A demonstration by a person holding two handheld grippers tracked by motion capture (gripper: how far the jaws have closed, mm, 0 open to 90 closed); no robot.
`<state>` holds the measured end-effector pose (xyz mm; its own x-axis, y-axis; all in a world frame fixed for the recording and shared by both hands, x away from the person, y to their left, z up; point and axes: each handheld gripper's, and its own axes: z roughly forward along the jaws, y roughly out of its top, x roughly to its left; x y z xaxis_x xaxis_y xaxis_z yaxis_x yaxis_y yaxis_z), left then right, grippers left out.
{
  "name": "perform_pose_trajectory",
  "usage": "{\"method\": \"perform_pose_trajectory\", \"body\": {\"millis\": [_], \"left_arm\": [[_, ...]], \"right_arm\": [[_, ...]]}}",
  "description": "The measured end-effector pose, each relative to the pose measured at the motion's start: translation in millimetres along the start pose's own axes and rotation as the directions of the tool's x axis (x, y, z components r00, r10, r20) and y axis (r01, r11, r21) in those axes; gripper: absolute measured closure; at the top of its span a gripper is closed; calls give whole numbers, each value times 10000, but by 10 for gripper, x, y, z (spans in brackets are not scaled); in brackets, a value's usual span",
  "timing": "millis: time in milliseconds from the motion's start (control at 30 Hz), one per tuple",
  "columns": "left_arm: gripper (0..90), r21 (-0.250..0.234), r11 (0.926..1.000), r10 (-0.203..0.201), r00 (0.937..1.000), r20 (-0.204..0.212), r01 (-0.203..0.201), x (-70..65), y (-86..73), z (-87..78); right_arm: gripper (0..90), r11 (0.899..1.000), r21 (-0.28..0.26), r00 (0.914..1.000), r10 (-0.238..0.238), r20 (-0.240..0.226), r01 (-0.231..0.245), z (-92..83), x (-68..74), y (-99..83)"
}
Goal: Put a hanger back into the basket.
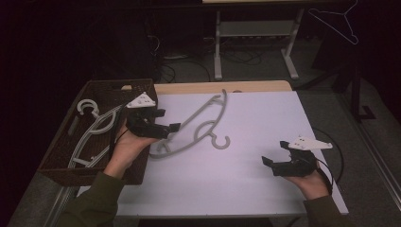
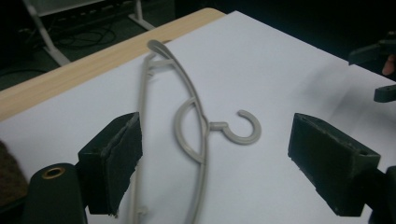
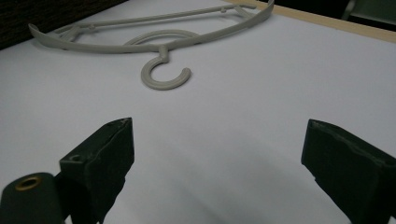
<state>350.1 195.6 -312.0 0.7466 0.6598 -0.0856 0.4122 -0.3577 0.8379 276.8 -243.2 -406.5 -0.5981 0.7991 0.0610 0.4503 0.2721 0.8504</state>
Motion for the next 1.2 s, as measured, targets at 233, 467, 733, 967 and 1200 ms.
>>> {"method": "perform_pose_trajectory", "body": {"millis": [233, 467, 733, 967, 1200], "left_arm": [[259, 289, 9995, 131, 9997, 206, -137, -119, -100, 236], [604, 724, 9973, 96, 9999, 113, -104, -103, -280, 436], [900, 1484, 9889, 97, 9994, -322, -49, -14, -499, 712], [900, 1840, 9826, -91, 9957, -926, 261, 64, -638, 877], [900, 2360, 9716, 186, 9903, -1377, 146, 139, -720, 986]], "right_arm": [[92, 10000, 36, 9999, -24, -101, 25, 15, 18, 5], [92, 10000, 18, 9998, -49, -197, 49, 29, 26, 9], [92, 10000, 19, 9997, -5, -224, 6, 25, 24, 7], [92, 10000, 22, 9997, -16, -240, 17, 26, 21, 2], [92, 10000, 30, 9996, -88, -276, 89, 37, 31, 3]]}}
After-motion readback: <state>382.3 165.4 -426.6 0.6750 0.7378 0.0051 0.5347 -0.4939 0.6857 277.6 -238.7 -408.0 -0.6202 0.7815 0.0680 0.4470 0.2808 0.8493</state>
